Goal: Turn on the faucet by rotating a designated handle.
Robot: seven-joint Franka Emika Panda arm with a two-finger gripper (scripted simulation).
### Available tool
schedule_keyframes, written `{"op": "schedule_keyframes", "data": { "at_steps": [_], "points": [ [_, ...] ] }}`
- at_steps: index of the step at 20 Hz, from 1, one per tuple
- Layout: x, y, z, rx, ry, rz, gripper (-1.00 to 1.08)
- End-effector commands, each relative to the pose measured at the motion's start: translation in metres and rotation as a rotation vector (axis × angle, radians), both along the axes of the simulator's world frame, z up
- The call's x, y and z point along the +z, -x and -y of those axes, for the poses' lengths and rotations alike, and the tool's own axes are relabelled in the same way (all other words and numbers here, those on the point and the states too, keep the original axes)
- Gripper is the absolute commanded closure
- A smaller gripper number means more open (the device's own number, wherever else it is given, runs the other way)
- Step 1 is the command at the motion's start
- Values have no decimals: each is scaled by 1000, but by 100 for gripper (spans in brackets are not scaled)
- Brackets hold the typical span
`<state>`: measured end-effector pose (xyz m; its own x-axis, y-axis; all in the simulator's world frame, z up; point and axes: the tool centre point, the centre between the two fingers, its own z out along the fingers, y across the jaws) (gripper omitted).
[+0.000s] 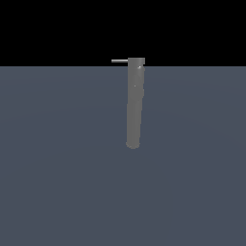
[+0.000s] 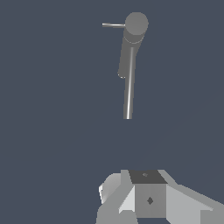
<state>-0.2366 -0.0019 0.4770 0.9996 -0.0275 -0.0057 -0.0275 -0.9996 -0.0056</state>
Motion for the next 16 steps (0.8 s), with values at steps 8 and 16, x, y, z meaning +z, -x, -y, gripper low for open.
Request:
{"op": "schedule_keyframes", "data": {
  "at_steps": [8,16],
  "points": [
    [-44,-62,-4,-12,1,1,108],
    [-86,-124,-6,-24,2,2,108]
  ]
}}
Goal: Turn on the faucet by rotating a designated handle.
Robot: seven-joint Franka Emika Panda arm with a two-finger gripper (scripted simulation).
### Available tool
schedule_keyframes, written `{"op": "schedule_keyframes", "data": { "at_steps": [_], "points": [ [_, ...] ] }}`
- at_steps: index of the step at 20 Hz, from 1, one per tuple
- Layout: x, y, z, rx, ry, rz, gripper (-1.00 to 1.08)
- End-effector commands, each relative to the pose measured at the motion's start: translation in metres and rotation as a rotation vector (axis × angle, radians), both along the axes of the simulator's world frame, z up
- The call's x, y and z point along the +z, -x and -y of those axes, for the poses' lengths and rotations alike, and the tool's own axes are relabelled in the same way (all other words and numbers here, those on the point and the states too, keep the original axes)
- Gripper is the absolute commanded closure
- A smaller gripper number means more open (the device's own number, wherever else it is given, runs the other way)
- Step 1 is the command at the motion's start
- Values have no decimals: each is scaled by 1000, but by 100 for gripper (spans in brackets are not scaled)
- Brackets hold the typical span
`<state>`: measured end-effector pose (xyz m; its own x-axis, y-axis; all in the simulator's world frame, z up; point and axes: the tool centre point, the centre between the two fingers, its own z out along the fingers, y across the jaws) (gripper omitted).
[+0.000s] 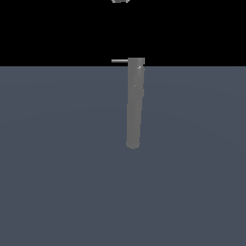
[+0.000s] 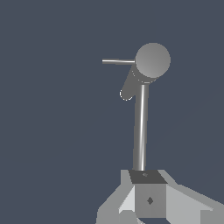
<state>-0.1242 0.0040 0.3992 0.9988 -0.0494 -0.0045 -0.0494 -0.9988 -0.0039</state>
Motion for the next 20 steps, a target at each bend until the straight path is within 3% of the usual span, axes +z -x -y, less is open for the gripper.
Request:
{"op": "schedule_keyframes", "data": {
  "at_steps": [1,13,20],
  "points": [
    [-13,-19,-1,-4,0,1,108],
    [-69,-106,-3,-21,2,3,108],
    [-90,-141,-3,-27,4,4,108]
  ]
}}
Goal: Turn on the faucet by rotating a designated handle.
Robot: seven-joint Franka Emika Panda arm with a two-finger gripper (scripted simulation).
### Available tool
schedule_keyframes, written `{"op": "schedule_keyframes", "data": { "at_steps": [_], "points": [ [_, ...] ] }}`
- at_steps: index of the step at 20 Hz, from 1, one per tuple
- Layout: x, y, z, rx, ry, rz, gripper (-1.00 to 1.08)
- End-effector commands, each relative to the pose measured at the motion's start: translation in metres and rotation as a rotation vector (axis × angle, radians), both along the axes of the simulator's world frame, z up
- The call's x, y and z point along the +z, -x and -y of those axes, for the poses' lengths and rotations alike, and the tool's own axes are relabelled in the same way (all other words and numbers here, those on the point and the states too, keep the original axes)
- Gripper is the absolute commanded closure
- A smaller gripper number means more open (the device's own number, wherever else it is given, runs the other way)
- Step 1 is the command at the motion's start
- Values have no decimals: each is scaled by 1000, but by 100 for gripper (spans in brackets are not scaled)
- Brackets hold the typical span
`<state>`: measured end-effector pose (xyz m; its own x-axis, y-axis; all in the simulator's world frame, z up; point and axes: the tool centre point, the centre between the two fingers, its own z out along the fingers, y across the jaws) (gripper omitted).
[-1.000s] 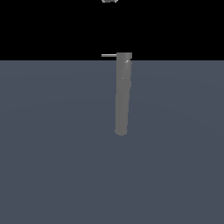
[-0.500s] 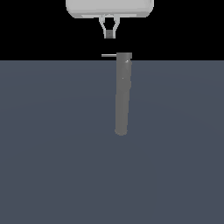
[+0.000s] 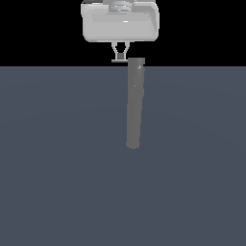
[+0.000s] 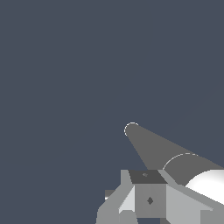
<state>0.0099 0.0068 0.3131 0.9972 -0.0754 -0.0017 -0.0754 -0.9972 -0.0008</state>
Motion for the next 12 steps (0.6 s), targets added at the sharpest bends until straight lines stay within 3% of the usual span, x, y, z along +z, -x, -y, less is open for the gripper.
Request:
{"op": "schedule_keyframes", "data": {
  "at_steps": [1,12],
  "points": [
    [-6,-10,0,-2,0,1,108],
    [-13,-25,0,-5,1,2,108]
  ]
}}
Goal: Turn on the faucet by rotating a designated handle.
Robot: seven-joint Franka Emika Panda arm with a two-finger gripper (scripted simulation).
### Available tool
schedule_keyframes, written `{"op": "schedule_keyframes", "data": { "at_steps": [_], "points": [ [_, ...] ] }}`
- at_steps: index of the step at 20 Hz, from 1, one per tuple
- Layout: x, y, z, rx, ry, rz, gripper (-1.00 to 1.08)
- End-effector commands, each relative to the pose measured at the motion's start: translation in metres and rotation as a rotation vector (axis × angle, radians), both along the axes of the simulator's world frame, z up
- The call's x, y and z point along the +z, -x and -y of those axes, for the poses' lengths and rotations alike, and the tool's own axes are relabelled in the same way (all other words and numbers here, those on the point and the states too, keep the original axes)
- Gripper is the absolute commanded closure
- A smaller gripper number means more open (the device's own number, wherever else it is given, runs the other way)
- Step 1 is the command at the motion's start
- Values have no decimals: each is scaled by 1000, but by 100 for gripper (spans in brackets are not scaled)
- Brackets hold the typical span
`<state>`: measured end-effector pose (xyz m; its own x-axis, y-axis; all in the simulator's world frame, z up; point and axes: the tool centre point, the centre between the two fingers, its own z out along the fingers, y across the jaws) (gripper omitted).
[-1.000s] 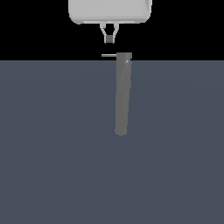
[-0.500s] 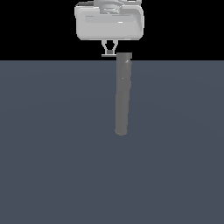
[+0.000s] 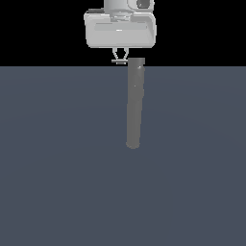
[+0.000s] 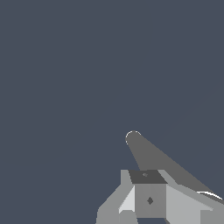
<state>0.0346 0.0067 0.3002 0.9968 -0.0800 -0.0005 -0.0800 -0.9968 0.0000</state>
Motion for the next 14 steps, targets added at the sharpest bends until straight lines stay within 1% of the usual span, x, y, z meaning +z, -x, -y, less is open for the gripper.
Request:
{"op": "schedule_keyframes", "data": {
  "at_steps": [1,2,14],
  "points": [
    [0,-1,0,0,0,1,108],
    [0,0,0,0,0,1,108],
    [0,36,-14,0,0,1,108]
  ]
}}
